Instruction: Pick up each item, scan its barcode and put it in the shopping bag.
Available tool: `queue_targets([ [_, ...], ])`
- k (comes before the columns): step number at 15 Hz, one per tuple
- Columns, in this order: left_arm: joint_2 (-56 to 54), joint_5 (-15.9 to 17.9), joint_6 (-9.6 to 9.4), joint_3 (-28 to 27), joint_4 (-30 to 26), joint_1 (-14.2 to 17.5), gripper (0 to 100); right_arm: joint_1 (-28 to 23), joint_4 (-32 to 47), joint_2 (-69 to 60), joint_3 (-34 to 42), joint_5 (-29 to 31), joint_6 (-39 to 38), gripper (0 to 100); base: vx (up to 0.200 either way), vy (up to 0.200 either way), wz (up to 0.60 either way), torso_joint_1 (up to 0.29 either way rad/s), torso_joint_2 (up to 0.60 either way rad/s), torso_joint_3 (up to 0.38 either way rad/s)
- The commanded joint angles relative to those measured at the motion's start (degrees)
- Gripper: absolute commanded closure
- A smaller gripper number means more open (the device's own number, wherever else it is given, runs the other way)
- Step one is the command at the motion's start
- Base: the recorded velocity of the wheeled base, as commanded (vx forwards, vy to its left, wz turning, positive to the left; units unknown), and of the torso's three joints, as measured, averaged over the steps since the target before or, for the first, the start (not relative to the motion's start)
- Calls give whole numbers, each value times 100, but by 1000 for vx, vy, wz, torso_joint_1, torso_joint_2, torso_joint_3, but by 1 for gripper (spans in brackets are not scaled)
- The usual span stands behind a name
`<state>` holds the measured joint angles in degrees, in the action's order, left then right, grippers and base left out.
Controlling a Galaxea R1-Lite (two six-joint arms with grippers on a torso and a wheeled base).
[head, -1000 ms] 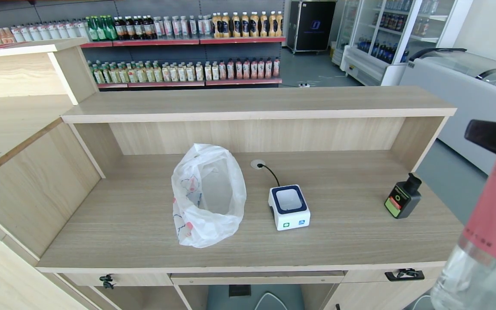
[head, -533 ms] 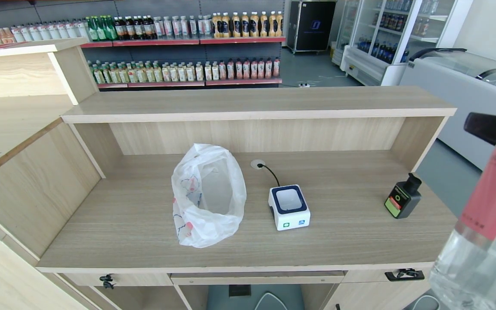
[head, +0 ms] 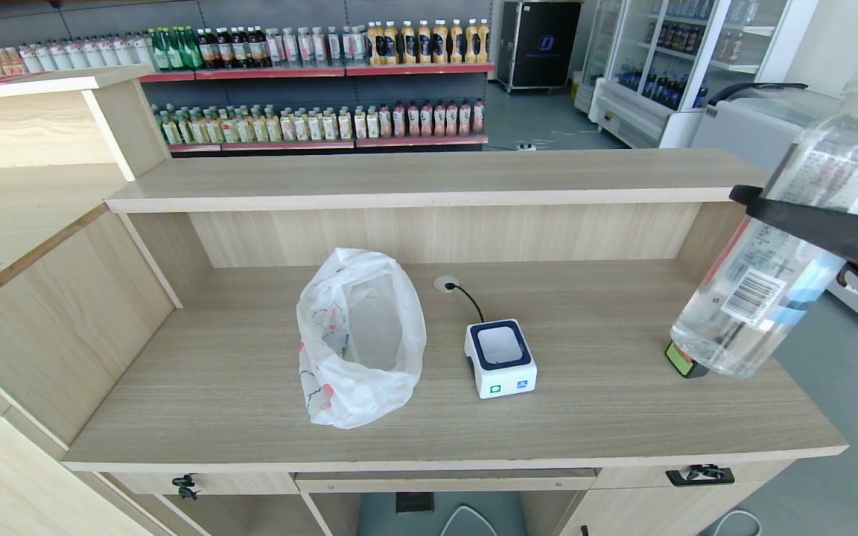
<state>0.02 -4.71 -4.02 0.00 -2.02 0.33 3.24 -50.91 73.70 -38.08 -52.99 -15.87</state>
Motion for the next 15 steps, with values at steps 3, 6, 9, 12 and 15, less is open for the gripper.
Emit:
queue_targets([
  [3,-2,-4,-2,0,0,2,0,-1150,-33,478,266,1081,436,100,0,0,0,0,0,0],
  [6,-2,-4,-2,0,0,2,0,-1792,-60,926,495,1687,1420,100,0,0,0,0,0,0],
  [9,-2,-4,-2,0,0,2,0,-1994,46,1173,539,1740,2440,100,0,0,0,0,0,0],
  [12,-2,-4,-2,0,0,2,0,-2065,644,1173,592,2162,3653,100,0,0,0,0,0,0],
  [15,-2,-4,-2,0,0,2,0,-2117,1109,1093,644,2698,4602,100,0,0,0,0,0,0],
])
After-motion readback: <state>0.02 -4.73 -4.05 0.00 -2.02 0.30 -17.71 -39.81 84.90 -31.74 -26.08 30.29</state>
